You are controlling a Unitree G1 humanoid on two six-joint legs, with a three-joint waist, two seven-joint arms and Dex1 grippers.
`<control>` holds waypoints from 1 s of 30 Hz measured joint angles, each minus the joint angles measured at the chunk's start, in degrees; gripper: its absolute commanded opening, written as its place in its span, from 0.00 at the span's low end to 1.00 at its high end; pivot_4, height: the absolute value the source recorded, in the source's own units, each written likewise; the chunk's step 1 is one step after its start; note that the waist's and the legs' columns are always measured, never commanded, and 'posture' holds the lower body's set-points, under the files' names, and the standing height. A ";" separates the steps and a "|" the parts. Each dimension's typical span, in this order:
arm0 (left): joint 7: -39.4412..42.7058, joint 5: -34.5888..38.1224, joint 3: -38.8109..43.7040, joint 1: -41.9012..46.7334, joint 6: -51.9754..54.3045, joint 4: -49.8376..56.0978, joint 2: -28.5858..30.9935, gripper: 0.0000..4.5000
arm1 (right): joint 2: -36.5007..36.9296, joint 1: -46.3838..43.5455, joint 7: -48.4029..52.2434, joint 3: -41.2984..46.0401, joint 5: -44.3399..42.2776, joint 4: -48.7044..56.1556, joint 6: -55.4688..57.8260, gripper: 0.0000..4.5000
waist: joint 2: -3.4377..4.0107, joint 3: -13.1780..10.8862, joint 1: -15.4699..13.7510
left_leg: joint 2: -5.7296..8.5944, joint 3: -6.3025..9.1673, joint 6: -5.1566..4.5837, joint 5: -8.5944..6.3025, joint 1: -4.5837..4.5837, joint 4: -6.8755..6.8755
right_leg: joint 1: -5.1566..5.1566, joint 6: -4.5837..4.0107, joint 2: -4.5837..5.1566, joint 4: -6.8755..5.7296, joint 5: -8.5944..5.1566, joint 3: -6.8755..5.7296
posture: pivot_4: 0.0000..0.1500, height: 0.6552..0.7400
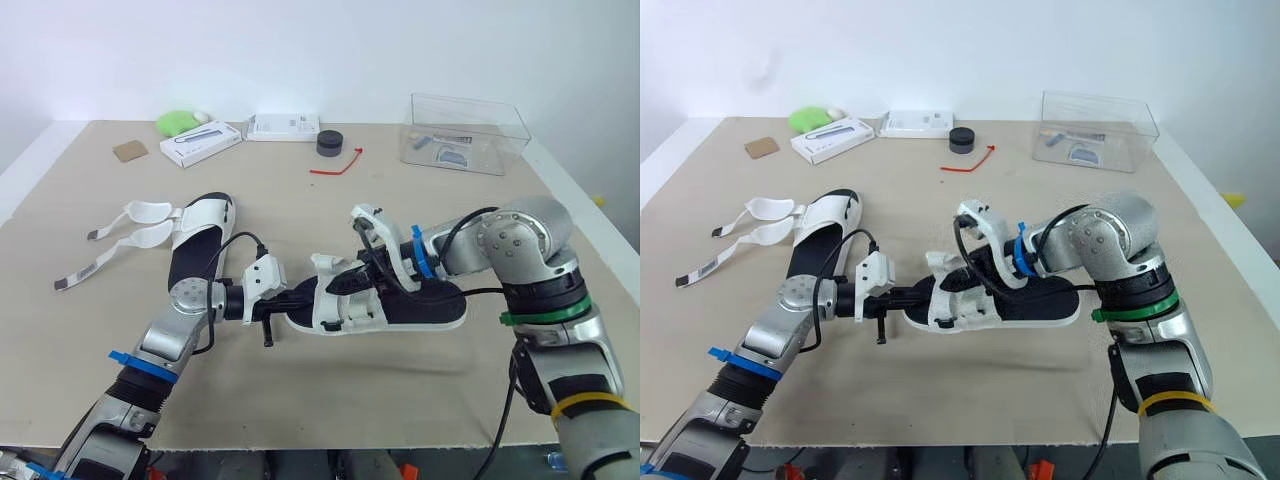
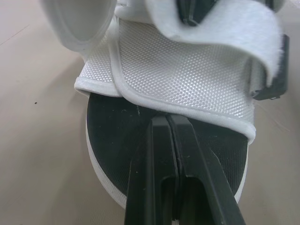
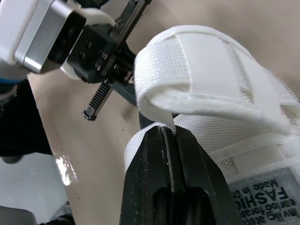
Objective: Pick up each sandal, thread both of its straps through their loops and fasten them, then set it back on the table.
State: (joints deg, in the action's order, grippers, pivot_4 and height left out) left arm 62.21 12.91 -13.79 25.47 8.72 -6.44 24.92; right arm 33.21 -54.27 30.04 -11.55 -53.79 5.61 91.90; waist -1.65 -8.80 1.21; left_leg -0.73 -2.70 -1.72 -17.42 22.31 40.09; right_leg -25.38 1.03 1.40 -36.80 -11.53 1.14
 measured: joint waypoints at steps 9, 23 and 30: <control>-0.03 -0.04 -0.05 0.22 -0.10 -0.31 -0.14 0.00 | 0.60 0.43 -1.08 -2.16 5.07 4.38 -2.55 0.01 | 0.00 0.00 0.00 | 0.00 0.01 0.00 0.00 0.00 0.00 | 0.00 -0.01 -0.01 0.01 -0.01 -0.01 | 1.00 1.00; 0.03 -0.05 -0.09 0.43 -0.29 -0.92 -0.33 0.00 | -2.29 -0.74 1.18 0.35 4.17 4.02 0.53 0.45 | 0.00 0.00 0.00 | 0.00 0.04 0.00 0.00 0.00 0.01 | 0.01 -0.02 0.00 -0.01 -0.01 -0.03 | 1.00 1.00; 0.16 -0.08 -0.09 0.47 -0.39 -1.04 -0.31 0.00 | 0.89 1.07 -0.40 1.02 -2.21 4.97 0.70 0.45 | 0.00 0.00 0.00 | 0.00 0.10 0.00 0.00 0.00 0.01 | 0.03 -0.04 0.00 0.00 -0.02 -0.02 | 1.00 1.00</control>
State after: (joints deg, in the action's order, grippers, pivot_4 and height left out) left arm 62.36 12.83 -13.88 25.94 8.33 -7.48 24.61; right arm 34.11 -53.20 29.63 -10.53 -56.00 10.59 92.60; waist -1.65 -8.80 1.21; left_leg -0.73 -2.60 -1.71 -17.41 22.30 40.10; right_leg -25.35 0.99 1.39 -36.80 -11.55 1.12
